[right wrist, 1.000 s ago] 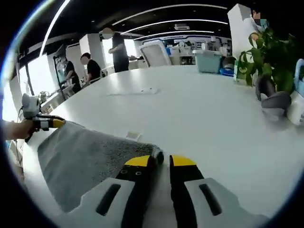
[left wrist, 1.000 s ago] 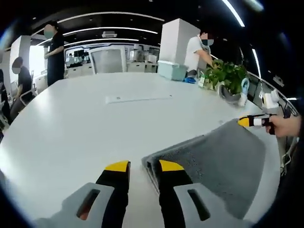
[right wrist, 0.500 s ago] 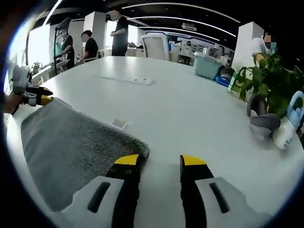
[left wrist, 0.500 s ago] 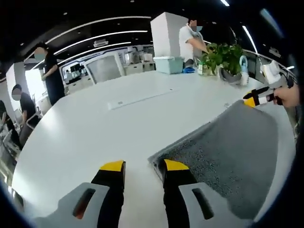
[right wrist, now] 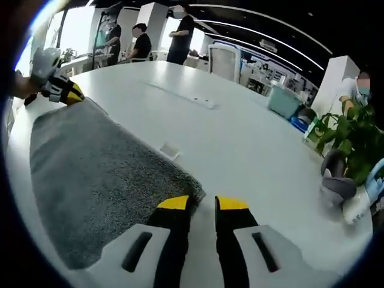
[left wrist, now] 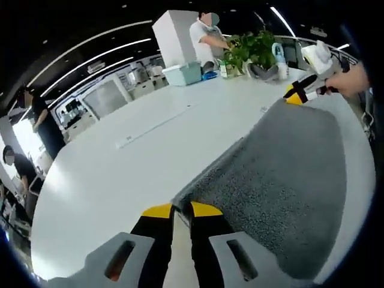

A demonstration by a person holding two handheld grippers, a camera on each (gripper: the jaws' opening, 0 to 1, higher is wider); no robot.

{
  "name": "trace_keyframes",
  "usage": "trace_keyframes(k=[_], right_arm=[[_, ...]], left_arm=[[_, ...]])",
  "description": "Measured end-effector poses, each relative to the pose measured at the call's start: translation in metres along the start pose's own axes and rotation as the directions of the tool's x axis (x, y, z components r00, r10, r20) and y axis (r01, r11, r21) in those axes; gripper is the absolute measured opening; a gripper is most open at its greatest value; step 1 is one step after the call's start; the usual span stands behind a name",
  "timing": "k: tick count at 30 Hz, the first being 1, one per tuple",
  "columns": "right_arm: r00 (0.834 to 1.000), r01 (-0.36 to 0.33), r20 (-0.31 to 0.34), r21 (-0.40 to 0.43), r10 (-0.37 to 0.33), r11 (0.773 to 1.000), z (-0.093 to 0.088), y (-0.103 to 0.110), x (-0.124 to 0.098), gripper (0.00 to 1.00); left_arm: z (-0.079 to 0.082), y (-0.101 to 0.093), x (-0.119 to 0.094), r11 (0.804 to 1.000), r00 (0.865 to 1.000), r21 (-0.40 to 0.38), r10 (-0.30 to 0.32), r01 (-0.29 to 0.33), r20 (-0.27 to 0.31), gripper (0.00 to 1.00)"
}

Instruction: Fold the towel on the table until its edges align and the towel forms a compact rectangular stack.

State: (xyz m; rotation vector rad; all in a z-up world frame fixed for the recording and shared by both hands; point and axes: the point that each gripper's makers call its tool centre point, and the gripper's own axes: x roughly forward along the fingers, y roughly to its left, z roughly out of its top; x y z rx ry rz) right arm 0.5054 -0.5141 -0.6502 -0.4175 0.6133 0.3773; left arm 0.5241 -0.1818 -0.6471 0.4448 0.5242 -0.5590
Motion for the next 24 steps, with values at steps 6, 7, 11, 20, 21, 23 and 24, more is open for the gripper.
trace_keyframes(k=[6, 7, 11, 20, 21, 23, 24], right_arm=[[0.998, -0.064, -0.031, -0.130, 0.060, 0.989, 0.004, 0.005, 0.002, 0.05], [0.996, -0.085, -0.019, -0.132, 0.083, 0.988, 0.006, 0.006, 0.001, 0.05], [0.991, -0.098, 0.080, -0.075, 0.104, 0.992, 0.029, -0.005, -0.015, 0.00], [0.966, -0.197, 0.091, -0.342, 0.241, 0.919, 0.090, -0.014, -0.028, 0.00], [0.961, -0.218, 0.086, -0.355, 0.264, 0.909, 0.096, -0.013, -0.028, 0.00], [0.948, -0.269, 0.051, -0.406, 0.315, 0.873, 0.106, -0.010, -0.027, 0.00], [0.942, -0.287, 0.028, -0.454, 0.336, 0.843, 0.110, -0.010, -0.026, 0.00]], left_arm=[[0.001, 0.000, -0.004, 1.000, 1.000, -0.019, -0.025, 0.025, -0.019, 0.10], [0.004, -0.001, -0.006, 0.998, 1.000, -0.057, -0.028, 0.028, -0.005, 0.10], [0.065, 0.004, -0.038, 0.988, 0.969, -0.154, 0.009, 0.030, 0.246, 0.15], [0.116, -0.071, -0.067, 0.967, 0.927, -0.126, -0.168, 0.221, 0.337, 0.01], [0.115, -0.083, -0.065, 0.964, 0.925, -0.108, -0.198, 0.244, 0.323, 0.01], [0.111, -0.114, -0.063, 0.951, 0.917, -0.057, -0.277, 0.305, 0.286, 0.01], [0.109, -0.126, -0.063, 0.944, 0.912, -0.027, -0.309, 0.328, 0.271, 0.01]])
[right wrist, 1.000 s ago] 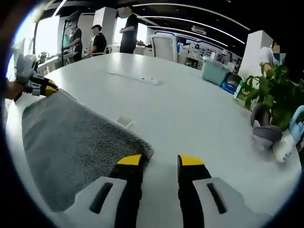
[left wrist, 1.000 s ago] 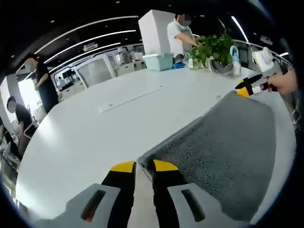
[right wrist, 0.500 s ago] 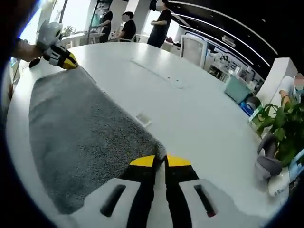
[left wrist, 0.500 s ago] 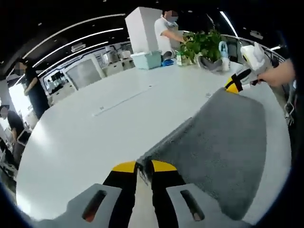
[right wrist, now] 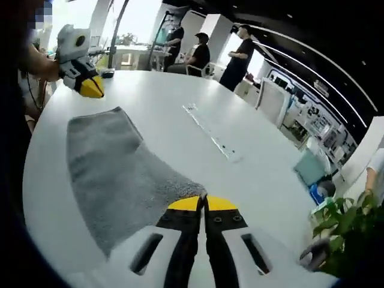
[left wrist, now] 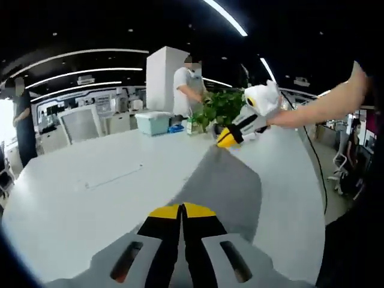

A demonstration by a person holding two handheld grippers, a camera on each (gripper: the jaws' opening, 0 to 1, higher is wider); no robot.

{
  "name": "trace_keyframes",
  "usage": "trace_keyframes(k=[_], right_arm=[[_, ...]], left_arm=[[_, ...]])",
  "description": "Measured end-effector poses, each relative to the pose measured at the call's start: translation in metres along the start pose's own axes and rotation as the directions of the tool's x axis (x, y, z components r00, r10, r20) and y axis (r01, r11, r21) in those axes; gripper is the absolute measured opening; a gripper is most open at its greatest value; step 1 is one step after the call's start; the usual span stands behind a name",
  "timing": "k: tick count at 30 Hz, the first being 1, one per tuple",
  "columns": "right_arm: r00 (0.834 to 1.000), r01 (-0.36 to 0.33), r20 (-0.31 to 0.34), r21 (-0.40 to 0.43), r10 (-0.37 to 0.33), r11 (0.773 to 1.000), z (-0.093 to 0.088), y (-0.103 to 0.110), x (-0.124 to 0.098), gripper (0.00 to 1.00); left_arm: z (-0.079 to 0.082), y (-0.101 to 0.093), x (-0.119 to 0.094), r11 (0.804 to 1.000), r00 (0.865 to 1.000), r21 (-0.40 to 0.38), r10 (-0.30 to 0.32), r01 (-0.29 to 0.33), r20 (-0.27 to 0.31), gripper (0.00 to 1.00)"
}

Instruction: Fold the towel on the table until its edges align and the towel forms a compact rectangular stack.

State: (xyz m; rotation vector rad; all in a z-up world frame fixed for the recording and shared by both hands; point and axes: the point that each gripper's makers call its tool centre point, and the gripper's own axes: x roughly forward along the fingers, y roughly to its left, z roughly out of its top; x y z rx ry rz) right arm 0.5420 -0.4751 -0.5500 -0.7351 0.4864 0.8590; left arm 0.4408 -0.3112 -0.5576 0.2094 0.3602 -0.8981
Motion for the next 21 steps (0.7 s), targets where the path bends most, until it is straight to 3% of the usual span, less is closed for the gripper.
trace_keyframes(k=[4, 6, 8, 12, 21], right_arm=[[0.996, -0.077, -0.045, -0.043, 0.075, 0.996, 0.000, -0.001, 0.001, 0.00], [0.994, -0.098, -0.060, -0.027, 0.096, 0.995, -0.003, 0.001, -0.001, 0.00], [0.990, -0.121, -0.067, 0.039, 0.124, 0.992, -0.011, 0.009, -0.004, 0.00], [0.985, -0.116, -0.118, 0.089, 0.126, 0.989, -0.035, 0.016, -0.005, 0.00], [0.988, -0.094, -0.105, 0.159, 0.112, 0.983, -0.044, 0.012, -0.001, 0.00]], left_arm=[[-0.015, -0.043, 0.014, 0.993, 0.992, 0.033, -0.107, 0.110, -0.064, 0.01], [-0.019, -0.055, 0.019, 0.991, 0.989, 0.036, -0.127, 0.130, -0.080, 0.01], [-0.021, -0.064, 0.024, 0.989, 0.986, 0.029, -0.143, 0.146, -0.089, 0.01], [-0.022, -0.066, 0.027, 0.989, 0.985, 0.025, -0.142, 0.145, -0.101, 0.01], [-0.033, -0.064, 0.033, 0.991, 0.982, 0.014, -0.130, 0.133, -0.135, 0.01]])
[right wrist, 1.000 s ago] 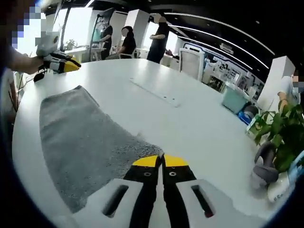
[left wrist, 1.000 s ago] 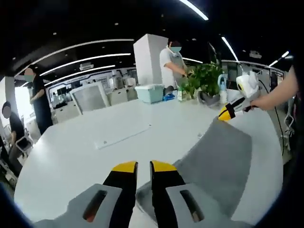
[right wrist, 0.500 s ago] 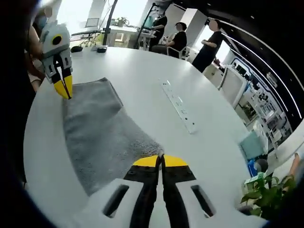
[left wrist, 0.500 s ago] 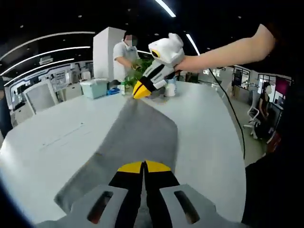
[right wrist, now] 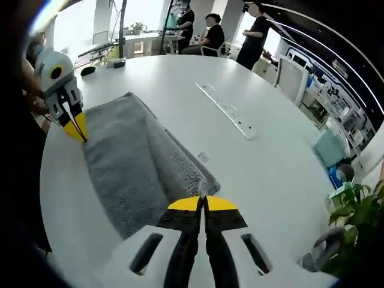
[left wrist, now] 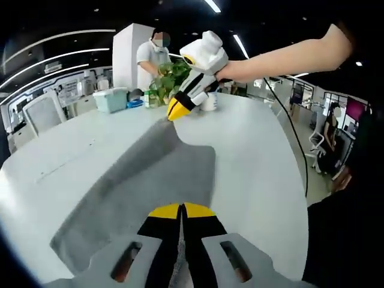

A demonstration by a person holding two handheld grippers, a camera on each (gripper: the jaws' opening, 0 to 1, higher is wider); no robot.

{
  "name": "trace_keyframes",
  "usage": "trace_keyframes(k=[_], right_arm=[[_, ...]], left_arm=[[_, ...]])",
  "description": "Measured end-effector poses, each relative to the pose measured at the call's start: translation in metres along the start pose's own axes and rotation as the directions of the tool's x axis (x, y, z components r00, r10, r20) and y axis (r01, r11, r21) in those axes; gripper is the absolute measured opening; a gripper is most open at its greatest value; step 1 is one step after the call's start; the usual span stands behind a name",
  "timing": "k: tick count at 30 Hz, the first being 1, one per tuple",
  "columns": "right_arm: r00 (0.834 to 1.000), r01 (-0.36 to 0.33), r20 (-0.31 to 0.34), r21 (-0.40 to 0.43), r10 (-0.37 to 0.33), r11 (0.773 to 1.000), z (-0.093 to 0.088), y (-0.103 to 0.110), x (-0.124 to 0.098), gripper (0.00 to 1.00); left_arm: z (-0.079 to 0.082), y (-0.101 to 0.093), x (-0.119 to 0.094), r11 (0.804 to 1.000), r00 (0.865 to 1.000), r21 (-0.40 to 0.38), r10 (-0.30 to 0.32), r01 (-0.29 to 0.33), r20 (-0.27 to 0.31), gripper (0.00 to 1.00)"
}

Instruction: Fold the towel on the table until its edges align and the towel forms a compact rectangular stack.

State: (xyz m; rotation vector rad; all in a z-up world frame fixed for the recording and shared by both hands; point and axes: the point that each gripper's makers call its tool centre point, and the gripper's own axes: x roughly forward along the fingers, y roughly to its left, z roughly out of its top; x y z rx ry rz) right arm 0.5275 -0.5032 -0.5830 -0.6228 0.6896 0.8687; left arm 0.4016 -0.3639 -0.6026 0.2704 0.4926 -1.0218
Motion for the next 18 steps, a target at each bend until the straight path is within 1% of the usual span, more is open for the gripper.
trace_keyframes(k=[5, 8, 11, 13, 14, 16, 18], right_arm=[[1.000, 0.006, -0.008, 0.018, -0.006, 1.000, -0.001, -0.008, 0.013, 0.00], [1.000, 0.007, -0.022, 0.017, -0.007, 1.000, -0.004, -0.011, 0.021, 0.00], [1.000, 0.003, -0.029, 0.037, -0.002, 0.999, -0.007, -0.017, 0.030, 0.00], [0.999, 0.002, -0.034, 0.042, 0.000, 0.999, -0.009, -0.020, 0.035, 0.00], [0.999, -0.001, -0.036, 0.045, 0.002, 0.999, -0.010, -0.021, 0.037, 0.00], [0.999, -0.006, -0.037, 0.056, 0.008, 0.998, -0.013, -0.022, 0.041, 0.00], [0.999, -0.010, -0.038, 0.064, 0.012, 0.998, -0.015, -0.023, 0.044, 0.00]], left_arm=[[0.000, -0.006, 0.011, 1.000, 1.000, 0.023, -0.012, 0.012, -0.015, 0.02], [0.001, -0.010, 0.016, 1.000, 0.999, 0.016, -0.024, 0.024, -0.023, 0.03], [-0.001, -0.010, 0.023, 0.999, 0.999, 0.040, -0.016, 0.018, -0.038, 0.04], [-0.008, -0.005, 0.027, 0.999, 0.998, 0.039, 0.004, -0.001, -0.070, 0.04], [-0.013, -0.002, 0.028, 1.000, 0.996, 0.018, 0.011, -0.009, -0.092, 0.04], [-0.019, 0.001, 0.030, 1.000, 0.994, 0.005, 0.016, -0.016, -0.111, 0.04], [-0.027, 0.000, 0.031, 1.000, 0.990, 0.001, 0.009, -0.009, -0.140, 0.03]])
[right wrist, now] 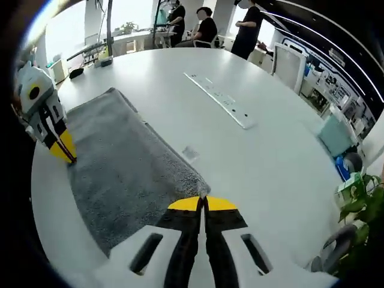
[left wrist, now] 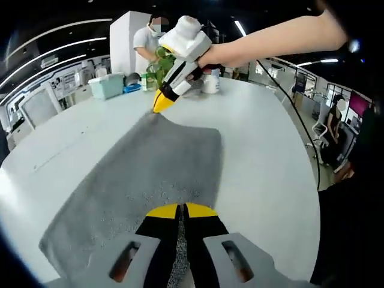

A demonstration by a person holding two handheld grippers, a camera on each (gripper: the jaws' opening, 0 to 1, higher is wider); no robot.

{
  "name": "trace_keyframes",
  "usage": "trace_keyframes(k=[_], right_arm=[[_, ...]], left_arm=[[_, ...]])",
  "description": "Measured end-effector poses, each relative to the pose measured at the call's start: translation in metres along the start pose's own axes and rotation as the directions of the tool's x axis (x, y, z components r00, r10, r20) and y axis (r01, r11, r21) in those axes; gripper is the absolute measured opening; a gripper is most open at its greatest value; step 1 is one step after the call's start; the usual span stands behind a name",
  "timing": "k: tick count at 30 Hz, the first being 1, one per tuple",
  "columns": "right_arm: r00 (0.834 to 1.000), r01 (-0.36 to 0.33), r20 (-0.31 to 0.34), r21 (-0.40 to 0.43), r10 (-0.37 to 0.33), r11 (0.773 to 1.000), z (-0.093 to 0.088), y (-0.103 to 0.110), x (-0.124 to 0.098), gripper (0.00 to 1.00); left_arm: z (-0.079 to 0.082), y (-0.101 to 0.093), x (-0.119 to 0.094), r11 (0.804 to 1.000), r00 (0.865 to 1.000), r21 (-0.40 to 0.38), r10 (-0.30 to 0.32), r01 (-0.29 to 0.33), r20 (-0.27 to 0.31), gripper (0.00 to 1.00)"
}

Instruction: Fold the towel on the table until its edges align and the towel forms a compact rectangular stack.

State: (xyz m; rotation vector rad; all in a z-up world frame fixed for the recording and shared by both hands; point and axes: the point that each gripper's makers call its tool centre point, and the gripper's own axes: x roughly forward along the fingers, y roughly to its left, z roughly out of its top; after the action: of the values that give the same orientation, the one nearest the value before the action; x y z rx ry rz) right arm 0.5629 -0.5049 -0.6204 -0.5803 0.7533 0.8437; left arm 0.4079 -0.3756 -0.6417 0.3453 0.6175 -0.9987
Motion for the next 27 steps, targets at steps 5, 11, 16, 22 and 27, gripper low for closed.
trace_keyframes(k=[5, 11, 16, 22, 27], right_arm=[[1.000, 0.000, -0.006, -0.008, -0.001, 1.000, -0.004, -0.001, 0.005, 0.00], [0.999, 0.042, -0.013, -0.023, -0.043, 0.999, -0.006, -0.006, 0.005, 0.05], [0.997, -0.008, 0.073, -0.059, 0.012, 0.998, 0.015, 0.005, 0.005, 0.00], [0.995, -0.099, 0.016, -0.102, 0.102, 0.990, 0.012, 0.030, 0.022, 0.00], [0.987, -0.137, -0.119, -0.240, 0.111, 0.961, -0.010, 0.042, 0.037, 0.00]], left_arm=[[-0.006, -0.004, 0.002, 1.000, 1.000, 0.031, -0.004, 0.004, -0.021, 0.03], [-0.007, -0.005, 0.002, 0.996, 1.000, 0.086, -0.003, 0.006, -0.031, 0.03], [-0.007, -0.005, 0.002, 0.995, 1.000, 0.095, -0.003, 0.006, -0.030, 0.03], [-0.008, -0.005, 0.002, 0.997, 1.000, 0.082, -0.002, 0.004, -0.023, 0.03], [-0.008, -0.006, 0.003, 0.996, 0.999, 0.088, -0.008, 0.011, -0.033, 0.03]])
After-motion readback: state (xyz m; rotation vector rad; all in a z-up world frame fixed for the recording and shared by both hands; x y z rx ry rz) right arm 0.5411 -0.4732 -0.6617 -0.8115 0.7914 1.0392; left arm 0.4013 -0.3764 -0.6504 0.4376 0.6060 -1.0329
